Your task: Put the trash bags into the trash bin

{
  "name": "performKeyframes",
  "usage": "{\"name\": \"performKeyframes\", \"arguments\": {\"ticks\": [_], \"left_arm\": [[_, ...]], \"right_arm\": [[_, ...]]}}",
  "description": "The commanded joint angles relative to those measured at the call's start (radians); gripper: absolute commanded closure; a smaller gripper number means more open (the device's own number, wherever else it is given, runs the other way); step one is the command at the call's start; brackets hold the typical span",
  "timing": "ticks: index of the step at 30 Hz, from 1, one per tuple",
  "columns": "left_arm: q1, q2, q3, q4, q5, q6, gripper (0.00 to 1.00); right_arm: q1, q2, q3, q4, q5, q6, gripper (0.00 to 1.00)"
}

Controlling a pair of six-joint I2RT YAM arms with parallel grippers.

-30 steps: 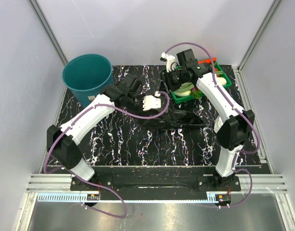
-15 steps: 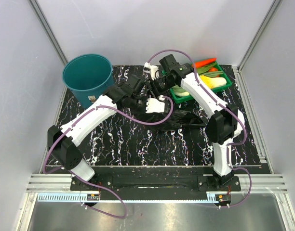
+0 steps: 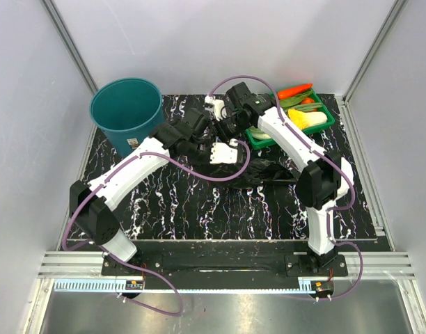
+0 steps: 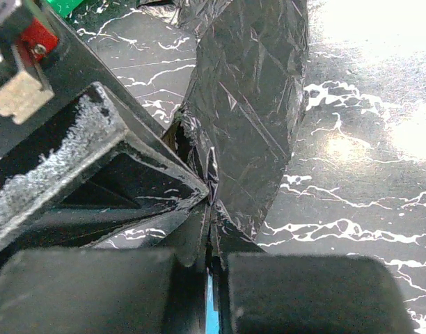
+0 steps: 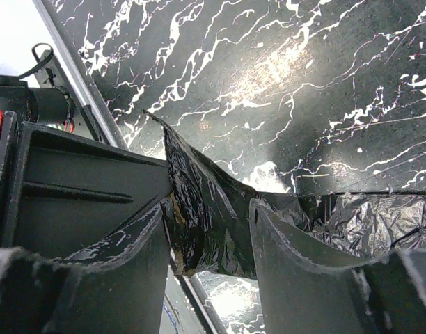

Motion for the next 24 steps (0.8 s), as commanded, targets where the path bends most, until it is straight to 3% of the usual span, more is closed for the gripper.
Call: {"name": "performKeyframes", "arguments": {"ticks": [1, 6, 15, 24], "left_arm": [[-0.009, 0.002, 0.011, 0.025, -0.006, 0.021, 1.00], [-0.010, 0.001, 0.016, 0.028, -0.003, 0.019, 1.00], [-0.013, -0.008, 0.019, 0.033, 0.005, 0.008, 1.00], [0.000, -0.028, 0.057, -0.030, 0.051, -0.036, 1.00]], "right_arm": [[0.017, 0.009, 0.010, -0.001, 0.001, -0.012, 0.48], [0.024, 0.014, 0.002, 0.008, 0.018, -0.012, 0.54], [0.024, 0.003, -0.019, 0.037, 0.084, -0.009, 0.98], [0.017, -0.089, -0.065, 0.147, 0.486, -0.005, 1.00]]}}
